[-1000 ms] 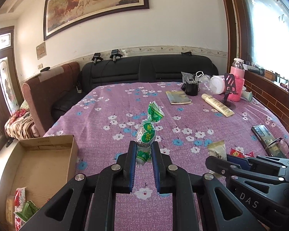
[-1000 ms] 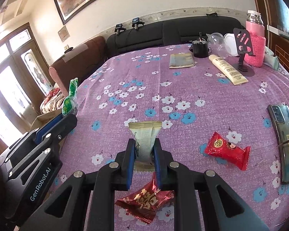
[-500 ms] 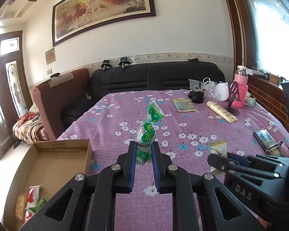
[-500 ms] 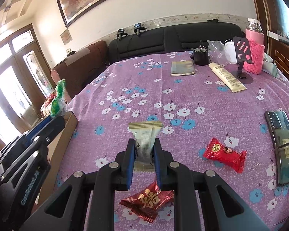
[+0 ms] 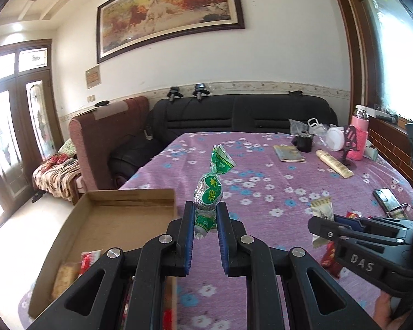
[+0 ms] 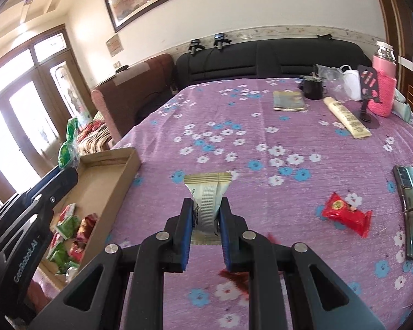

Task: Organize snacks
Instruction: 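Carry the green candy and cream bar over the cardboard box, then open both grippers over the box to drop the candy and bar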

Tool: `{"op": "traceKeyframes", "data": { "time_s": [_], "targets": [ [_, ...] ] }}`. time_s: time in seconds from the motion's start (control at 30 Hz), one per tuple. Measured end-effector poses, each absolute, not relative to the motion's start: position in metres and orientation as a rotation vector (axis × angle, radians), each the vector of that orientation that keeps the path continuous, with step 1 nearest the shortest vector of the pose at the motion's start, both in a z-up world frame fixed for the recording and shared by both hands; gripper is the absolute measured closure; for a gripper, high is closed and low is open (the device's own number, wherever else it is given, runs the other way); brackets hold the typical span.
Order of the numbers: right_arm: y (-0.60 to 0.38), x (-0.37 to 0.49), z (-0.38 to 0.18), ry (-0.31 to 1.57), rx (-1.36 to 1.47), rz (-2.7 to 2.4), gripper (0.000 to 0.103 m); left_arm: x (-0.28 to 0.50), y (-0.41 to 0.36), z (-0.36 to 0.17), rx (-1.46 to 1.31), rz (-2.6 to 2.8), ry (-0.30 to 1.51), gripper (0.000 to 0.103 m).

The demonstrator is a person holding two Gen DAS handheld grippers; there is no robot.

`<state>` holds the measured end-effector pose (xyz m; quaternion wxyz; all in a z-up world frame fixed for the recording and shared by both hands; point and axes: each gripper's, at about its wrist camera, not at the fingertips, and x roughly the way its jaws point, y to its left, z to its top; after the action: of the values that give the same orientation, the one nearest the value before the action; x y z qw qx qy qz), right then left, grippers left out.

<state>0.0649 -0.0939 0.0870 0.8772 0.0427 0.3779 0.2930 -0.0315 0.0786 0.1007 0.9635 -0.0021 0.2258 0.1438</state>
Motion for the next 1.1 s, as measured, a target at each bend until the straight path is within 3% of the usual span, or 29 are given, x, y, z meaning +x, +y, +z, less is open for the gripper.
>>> {"op": "traceKeyframes", "data": {
  "time_s": [1.1],
  "targets": [
    [0.070, -0.026, 0.080, 0.872, -0.133, 0.916, 0.085, -0.076, 0.239, 0.037, -0.283, 0.512, 0.599, 0.087]
  ]
}}
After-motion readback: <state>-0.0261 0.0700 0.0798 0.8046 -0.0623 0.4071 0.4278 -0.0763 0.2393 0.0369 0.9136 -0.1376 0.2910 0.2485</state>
